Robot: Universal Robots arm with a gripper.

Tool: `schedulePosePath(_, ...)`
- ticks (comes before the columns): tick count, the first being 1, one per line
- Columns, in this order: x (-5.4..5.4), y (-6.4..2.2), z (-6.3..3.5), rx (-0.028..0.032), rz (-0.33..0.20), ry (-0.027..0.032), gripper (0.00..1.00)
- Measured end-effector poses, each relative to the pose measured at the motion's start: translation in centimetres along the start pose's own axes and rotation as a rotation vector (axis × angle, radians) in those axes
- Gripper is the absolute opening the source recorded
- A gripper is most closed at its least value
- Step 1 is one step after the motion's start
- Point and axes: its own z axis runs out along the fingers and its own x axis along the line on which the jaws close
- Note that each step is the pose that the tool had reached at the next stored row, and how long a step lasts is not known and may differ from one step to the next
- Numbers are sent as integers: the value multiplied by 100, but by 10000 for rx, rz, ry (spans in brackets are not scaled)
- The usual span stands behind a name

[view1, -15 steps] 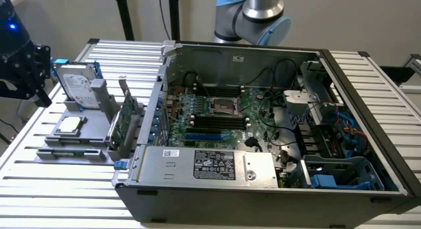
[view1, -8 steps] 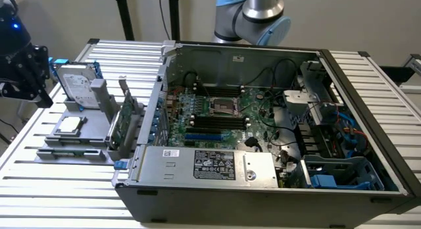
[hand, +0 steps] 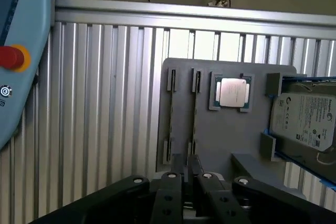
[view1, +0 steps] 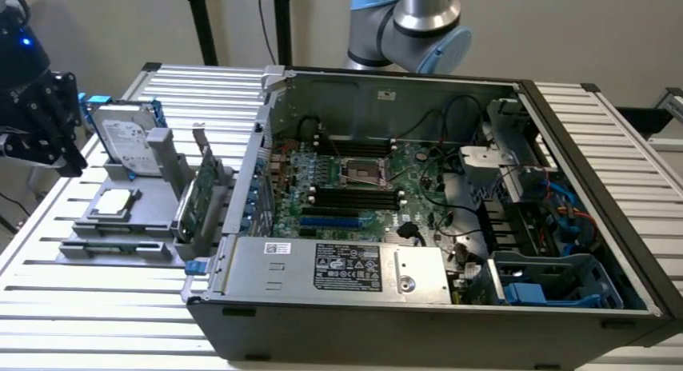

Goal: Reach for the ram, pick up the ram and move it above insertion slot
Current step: 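Pick up the ram and move it above insertion slot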

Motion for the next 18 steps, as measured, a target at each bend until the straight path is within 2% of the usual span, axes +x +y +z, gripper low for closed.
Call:
schedulePosePath(2,0,0,1,-1,0,1,30)
schedulePosePath(4,0,0,15,2,-1,-1,30)
schedulePosePath(5,1,0,29,1,0,0,36)
schedulePosePath(18,6,1,264,-1,3,1,36)
